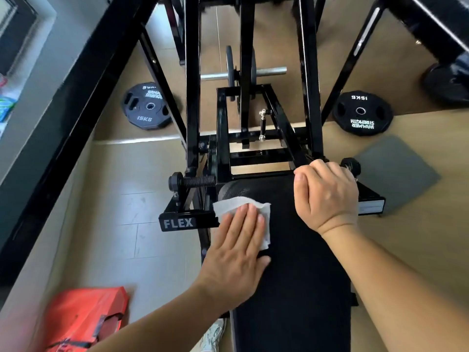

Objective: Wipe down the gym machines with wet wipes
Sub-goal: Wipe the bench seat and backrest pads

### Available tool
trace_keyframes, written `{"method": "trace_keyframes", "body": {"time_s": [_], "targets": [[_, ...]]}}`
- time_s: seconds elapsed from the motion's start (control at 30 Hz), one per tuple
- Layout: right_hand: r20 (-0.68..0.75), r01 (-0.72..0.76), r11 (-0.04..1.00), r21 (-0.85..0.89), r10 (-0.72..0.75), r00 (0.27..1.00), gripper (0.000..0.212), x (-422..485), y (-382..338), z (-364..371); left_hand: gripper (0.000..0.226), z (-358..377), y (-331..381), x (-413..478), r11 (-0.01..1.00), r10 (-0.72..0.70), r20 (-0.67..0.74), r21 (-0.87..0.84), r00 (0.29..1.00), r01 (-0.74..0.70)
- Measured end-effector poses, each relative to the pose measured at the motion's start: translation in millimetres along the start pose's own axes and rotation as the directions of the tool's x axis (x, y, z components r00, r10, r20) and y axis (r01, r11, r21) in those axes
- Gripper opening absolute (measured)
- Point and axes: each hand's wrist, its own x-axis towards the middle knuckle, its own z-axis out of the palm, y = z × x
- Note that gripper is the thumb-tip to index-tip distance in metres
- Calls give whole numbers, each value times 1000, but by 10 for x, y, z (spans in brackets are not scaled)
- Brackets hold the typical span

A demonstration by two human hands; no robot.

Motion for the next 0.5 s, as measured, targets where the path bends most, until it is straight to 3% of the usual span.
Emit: {"method": "trace_keyframes", "body": {"time_s": [0.17,0.27,0.37,0.5], "targets": [[-5,-1,1000,8,1,1000,38,2,16,12,79,-164,236,671,999,-21,-58,-29,998,19],[-5,0,1000,11,0,1000,42,3,18,15,79,-94,292,385,995,-58,-15,-81,998,57],[-11,0,1000,20,0,1000,46,-10,21,10,75,-67,315,-49,995,28,57,-97,998,-22],[-21,14,1000,19,-13,1000,49,-8,31,15,59,-208,102,119,986,72,-56,-149,996,-80]]}}
